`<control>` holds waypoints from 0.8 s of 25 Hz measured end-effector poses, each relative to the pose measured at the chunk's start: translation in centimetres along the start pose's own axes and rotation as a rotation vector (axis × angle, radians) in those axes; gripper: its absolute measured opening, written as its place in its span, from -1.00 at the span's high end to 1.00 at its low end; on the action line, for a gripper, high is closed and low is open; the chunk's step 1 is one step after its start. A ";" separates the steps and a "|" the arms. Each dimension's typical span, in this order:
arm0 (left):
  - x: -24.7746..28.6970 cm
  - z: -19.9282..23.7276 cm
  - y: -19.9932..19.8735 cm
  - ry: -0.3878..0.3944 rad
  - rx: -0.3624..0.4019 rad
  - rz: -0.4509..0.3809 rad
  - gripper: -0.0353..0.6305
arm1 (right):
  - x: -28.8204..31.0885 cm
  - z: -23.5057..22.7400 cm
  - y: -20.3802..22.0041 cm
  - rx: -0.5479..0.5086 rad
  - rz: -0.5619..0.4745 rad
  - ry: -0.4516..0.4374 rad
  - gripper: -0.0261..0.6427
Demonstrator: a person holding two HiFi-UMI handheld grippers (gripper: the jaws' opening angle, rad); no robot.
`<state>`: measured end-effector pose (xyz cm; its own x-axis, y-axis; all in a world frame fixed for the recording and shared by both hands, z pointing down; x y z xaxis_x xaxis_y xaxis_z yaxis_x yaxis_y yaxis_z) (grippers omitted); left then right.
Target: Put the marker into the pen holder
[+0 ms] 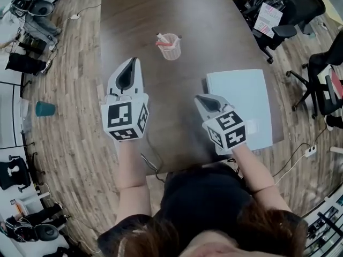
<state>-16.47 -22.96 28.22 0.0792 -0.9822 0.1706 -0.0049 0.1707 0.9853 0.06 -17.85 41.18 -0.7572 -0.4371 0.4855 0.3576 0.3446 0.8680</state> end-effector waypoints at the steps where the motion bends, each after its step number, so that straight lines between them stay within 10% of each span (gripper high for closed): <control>1: -0.9 -0.2 -0.1 -0.005 -0.012 -0.008 0.82 | -0.3 0.3 -0.3 0.001 -0.013 -0.001 0.88; 20: -11.6 -3.2 3.9 -0.050 -0.138 0.059 0.82 | -5.5 2.5 -5.2 -0.078 -0.180 0.030 0.88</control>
<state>-14.21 -10.68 30.04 0.0329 -0.9723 0.2314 0.1290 0.2337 0.9637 0.96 -15.20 33.72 -0.7967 -0.5105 0.3235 0.2598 0.1940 0.9460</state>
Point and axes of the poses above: the fingertips, and each gripper's own axes: x forward along the fingers, z to its left, y out of its underside, the point moved 1 cm from there along -x, backward along the fingers, and after that the axes turned 8 degrees about -x, right-handed, at the moved point
